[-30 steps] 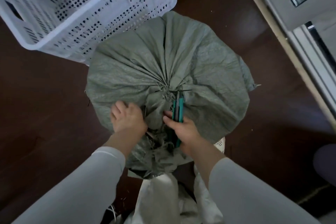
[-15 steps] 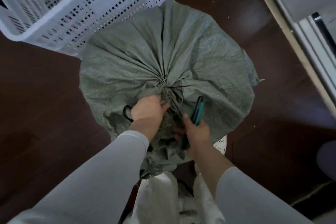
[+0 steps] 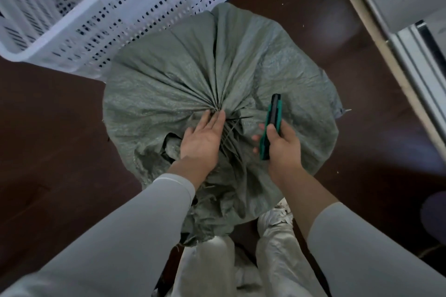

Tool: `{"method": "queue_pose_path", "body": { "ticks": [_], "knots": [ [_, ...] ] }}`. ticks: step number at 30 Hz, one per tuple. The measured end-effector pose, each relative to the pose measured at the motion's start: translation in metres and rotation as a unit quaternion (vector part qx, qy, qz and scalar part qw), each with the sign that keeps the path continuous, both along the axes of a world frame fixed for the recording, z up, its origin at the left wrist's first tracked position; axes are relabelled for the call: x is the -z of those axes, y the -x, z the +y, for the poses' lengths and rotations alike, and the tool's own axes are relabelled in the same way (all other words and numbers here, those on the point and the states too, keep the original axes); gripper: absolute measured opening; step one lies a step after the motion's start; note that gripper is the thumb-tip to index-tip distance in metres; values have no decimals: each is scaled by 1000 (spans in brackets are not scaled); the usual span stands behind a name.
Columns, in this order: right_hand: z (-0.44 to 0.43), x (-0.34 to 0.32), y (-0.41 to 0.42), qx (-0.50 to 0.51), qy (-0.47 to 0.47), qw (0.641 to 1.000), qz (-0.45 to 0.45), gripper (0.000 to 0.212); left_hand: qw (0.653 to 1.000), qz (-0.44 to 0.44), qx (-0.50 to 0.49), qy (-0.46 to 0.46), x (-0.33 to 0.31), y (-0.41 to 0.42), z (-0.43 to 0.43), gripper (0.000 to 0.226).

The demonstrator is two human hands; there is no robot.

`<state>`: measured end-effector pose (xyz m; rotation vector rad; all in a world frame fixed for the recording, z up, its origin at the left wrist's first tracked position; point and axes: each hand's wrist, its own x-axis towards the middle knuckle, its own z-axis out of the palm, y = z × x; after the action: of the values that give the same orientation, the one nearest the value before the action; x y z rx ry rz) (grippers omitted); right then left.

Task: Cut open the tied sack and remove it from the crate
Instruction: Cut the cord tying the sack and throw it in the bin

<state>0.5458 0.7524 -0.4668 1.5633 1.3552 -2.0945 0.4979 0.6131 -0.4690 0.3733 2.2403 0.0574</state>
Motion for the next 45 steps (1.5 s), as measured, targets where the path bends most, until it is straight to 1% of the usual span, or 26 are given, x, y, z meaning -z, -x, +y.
{"method": "queue_pose_path", "body": {
  "ticks": [2, 5, 8, 10, 12, 14, 16, 18, 20, 26, 28, 30, 32, 34, 35, 37, 39, 42, 44, 45],
  "knots": [
    [4, 2, 8, 6, 36, 999, 7, 33, 1000, 15, 24, -7, -1, -1, 2, 92],
    [7, 3, 15, 12, 86, 996, 37, 30, 999, 6, -34, -24, -3, -1, 3, 85],
    [5, 2, 18, 2, 79, 996, 46, 20, 996, 26, -79, -42, -2, 1, 6, 78],
    [4, 2, 19, -6, 62, 997, 49, 18, 996, 22, -80, -27, -1, 3, 10, 86],
    [4, 2, 19, -14, 43, 998, 52, 19, 998, 6, -56, -2, 1, 7, 15, 97],
    [5, 3, 18, -19, 31, 998, 55, 20, 999, -4, -22, 27, 2, 7, 18, 102],
    [5, 5, 18, -21, 23, 998, 58, 19, 999, 4, 10, 52, 4, 3, 19, 96],
    [6, 6, 18, -33, 13, 998, 60, 17, 998, 26, 23, 56, 6, -1, 18, 83],
    [8, 8, 17, -49, 7, 997, 58, 15, 998, 43, 19, 42, 6, -4, 16, 72],
    [11, 10, 13, -64, 25, 996, 65, 14, 998, 55, -23, -4, 5, -9, 13, 52],
    [13, 7, 13, -28, 58, 996, 65, 15, 998, 55, -26, -14, 4, -9, 14, 47],
    [19, 4, 11, 21, 116, 990, 73, 19, 997, 61, -29, -30, 2, -9, 16, 43],
    [26, 1, 8, 37, 161, 983, 84, 23, 993, 90, -46, -64, 2, -10, 18, 40],
    [31, -1, 5, 40, 197, 976, 84, 25, 988, 107, -61, -95, 6, -11, 19, 44],
    [33, -1, 4, 44, 215, 972, 81, 25, 989, 95, -61, -97, 8, -10, 20, 45],
    [36, -1, 3, 54, 241, 966, 81, 24, 995, 49, -49, -73, 10, -7, 23, 43],
    [39, -2, 2, 54, 237, 967, 82, 22, 998, 33, -32, -45, 6, -7, 28, 43],
    [36, 1, 2, 42, 194, 978, 68, 18, 997, 56, -35, -42, -2, -8, 32, 43],
    [34, 5, 2, 25, 132, 990, 46, 10, 995, 52, -57, -60, -6, -7, 33, 31],
    [35, 7, 2, 9, 88, 996, 27, 6, 996, 31, -56, -60, -7, -6, 32, 35]
  ]
}}
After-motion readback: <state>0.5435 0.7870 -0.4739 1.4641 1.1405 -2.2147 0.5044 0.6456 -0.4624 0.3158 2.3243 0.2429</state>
